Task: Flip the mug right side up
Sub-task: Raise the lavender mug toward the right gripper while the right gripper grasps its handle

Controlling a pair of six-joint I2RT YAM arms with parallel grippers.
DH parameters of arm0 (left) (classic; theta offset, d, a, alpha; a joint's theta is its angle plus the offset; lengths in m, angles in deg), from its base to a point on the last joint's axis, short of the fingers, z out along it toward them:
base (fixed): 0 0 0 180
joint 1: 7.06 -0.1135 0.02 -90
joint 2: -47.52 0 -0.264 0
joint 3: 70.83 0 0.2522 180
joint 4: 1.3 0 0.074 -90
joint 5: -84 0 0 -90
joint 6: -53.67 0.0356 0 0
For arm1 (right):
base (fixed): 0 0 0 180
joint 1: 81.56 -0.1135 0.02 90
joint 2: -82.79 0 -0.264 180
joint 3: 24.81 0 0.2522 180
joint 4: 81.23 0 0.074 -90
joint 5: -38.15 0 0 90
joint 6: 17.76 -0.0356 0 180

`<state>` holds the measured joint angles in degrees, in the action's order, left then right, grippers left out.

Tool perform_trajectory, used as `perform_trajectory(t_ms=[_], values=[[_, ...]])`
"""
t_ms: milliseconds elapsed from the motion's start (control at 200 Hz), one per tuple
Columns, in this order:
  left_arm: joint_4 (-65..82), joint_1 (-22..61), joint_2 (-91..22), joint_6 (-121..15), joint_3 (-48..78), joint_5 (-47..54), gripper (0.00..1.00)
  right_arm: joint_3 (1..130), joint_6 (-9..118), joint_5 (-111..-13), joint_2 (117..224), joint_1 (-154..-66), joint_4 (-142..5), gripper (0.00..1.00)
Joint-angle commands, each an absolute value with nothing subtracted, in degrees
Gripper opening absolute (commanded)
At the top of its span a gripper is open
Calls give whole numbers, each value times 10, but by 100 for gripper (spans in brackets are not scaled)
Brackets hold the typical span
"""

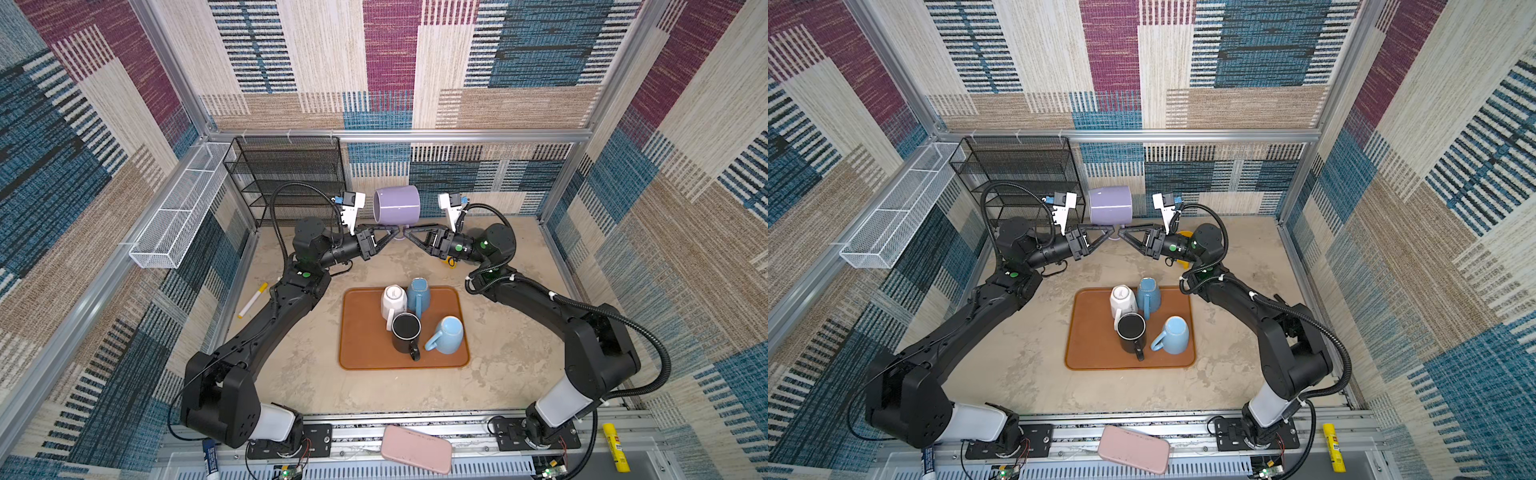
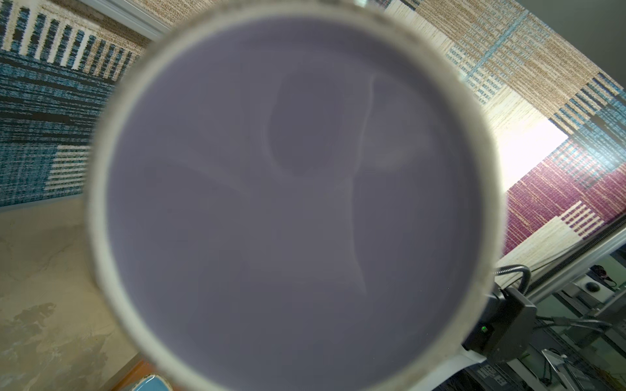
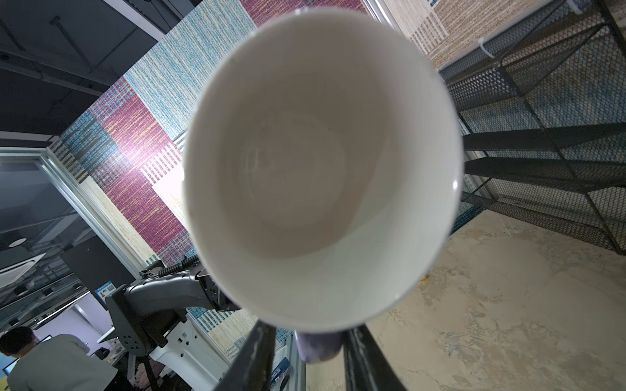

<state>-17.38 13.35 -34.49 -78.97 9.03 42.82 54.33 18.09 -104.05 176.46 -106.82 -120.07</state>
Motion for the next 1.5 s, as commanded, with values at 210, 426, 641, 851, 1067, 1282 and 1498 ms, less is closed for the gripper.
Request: perform_trajectory(t_ms=[210,426,641,851,1067,1282,1498], values=[[-280,138,-360,-822,97,456,0,545,155,-1050,1764,-1071,-1254,27],[-276,140,-365,-819,97,460,0,539,157,-1053,1759,-1070,-1266,18],[-268,140,-365,-815,102,462,0,535,163,-1055,1754,-1071,-1266,11],[-262,140,-362,-811,105,462,22,535,178,-1058,1751,-1071,-1250,3],[-256,137,-358,-807,106,460,34,528,203,-1057,1742,-1070,-1218,0],[-252,129,-349,-804,101,458,36,526,233,-1055,1730,-1070,-1176,0],[-232,122,-339,-789,94,454,37,527,265,-1039,1717,-1071,-1129,0]])
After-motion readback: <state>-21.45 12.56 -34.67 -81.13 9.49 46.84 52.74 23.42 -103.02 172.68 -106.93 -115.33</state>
